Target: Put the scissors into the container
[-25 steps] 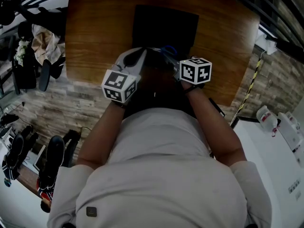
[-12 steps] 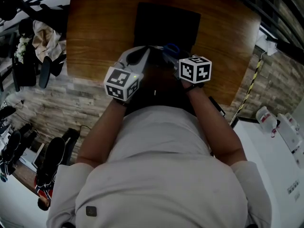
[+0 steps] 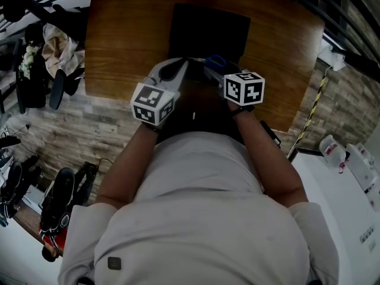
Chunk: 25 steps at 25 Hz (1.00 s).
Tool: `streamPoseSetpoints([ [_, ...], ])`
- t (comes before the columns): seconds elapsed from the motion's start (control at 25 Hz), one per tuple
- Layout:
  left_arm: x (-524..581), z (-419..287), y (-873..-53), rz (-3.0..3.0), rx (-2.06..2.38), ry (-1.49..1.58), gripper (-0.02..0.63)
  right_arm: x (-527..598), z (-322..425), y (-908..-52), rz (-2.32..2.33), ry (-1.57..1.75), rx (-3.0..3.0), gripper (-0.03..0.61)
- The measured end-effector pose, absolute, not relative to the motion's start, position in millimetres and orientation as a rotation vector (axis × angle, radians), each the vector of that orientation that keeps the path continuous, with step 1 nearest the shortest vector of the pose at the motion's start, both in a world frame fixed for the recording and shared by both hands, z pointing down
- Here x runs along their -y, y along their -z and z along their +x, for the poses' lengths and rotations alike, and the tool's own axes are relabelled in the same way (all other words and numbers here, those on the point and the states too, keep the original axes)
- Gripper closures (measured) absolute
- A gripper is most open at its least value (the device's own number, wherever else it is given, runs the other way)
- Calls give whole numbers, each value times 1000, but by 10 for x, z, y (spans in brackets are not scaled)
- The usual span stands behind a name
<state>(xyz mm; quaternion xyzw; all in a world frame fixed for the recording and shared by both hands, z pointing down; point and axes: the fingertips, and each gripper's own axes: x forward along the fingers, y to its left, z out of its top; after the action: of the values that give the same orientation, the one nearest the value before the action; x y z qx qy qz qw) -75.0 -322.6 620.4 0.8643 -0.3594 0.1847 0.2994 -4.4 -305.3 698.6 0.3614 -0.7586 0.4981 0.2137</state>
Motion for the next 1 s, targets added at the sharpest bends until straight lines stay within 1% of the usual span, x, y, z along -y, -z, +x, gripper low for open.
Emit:
streamPoseSetpoints([
  [0.2, 3226, -780, -6164, 2298, 957, -489, 612, 3079, 18, -6943, 1036, -1347, 2101, 269],
  [0.8, 3093, -748, -6088, 2311, 943, -495, 612, 3052, 70, -6809, 1078, -1309, 2132, 272],
  [0.84, 3086, -740, -6087, 2313, 942, -497, 612, 3050, 68, -6799, 1076, -1302, 2138, 280],
  [0.92, 3063, -721, -6093, 2318, 939, -501, 612, 3035, 65, -6784, 1074, -1290, 2150, 326],
  [1.0, 3046, -706, -6093, 2325, 934, -503, 612, 3021, 51, -6768, 1073, -1273, 2159, 349],
])
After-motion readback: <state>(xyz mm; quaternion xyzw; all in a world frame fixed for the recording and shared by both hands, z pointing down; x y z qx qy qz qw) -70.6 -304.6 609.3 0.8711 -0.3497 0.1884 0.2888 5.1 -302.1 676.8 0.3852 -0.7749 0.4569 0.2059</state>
